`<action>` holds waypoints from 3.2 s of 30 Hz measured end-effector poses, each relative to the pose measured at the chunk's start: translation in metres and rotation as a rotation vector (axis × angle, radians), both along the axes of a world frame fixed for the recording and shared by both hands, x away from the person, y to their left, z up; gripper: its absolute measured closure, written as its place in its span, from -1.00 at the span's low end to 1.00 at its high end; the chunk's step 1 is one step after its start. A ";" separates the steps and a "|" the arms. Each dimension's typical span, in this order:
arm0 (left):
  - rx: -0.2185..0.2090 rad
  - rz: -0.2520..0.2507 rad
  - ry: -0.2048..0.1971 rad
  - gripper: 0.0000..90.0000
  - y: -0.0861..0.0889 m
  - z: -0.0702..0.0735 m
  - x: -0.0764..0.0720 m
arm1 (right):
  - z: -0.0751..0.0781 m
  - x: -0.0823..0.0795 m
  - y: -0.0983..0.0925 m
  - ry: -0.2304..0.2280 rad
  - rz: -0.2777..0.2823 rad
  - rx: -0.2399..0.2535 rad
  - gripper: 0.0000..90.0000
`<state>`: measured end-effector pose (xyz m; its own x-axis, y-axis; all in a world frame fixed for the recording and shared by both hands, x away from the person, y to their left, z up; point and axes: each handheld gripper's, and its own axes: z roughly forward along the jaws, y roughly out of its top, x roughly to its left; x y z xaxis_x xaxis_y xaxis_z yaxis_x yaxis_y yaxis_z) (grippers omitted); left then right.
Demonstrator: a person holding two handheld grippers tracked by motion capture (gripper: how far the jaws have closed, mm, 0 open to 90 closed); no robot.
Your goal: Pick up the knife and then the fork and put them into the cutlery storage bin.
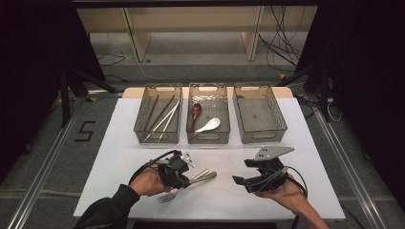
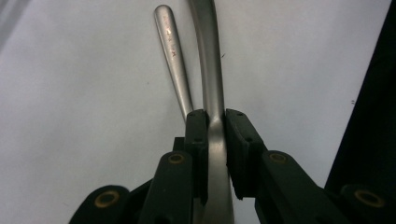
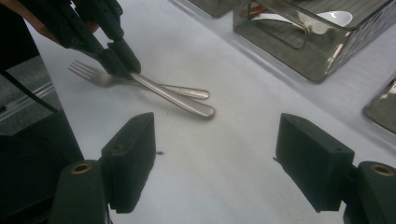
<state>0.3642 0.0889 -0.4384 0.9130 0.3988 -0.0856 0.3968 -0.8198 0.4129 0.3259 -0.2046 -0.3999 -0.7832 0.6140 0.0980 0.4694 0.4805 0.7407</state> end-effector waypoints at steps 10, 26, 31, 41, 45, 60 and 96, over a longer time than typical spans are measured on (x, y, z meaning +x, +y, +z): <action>0.025 -0.004 0.030 0.76 -0.001 -0.008 0.001 | -0.002 0.001 0.005 0.008 0.013 -0.006 -0.34; 0.124 -0.017 0.000 0.74 -0.011 -0.017 -0.005 | -0.002 0.001 0.004 0.007 0.012 0.001 -0.34; 0.151 -0.044 -0.017 0.73 -0.013 -0.017 -0.007 | -0.002 0.001 0.004 0.007 0.009 0.002 -0.34; 0.163 -0.046 -0.038 0.77 -0.017 -0.020 -0.011 | -0.001 0.001 0.003 0.008 0.006 0.007 -0.34; 0.143 -0.042 -0.033 0.77 -0.016 -0.016 -0.011 | 0.000 0.001 0.003 0.010 0.006 0.009 -0.34; 0.037 -0.044 -0.001 0.77 -0.015 0.007 -0.015 | -0.004 -0.002 0.027 -0.012 0.105 -0.005 -0.33; -0.045 -0.163 0.104 0.76 -0.033 0.034 -0.030 | -0.027 -0.029 0.086 -0.213 0.444 -0.363 0.37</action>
<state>0.3341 0.0556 -0.4049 0.9507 0.2397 -0.1970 0.3023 -0.8582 0.4149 0.2973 -0.1182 -0.4267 -0.9513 0.1890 -0.2435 0.0256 0.8356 0.5487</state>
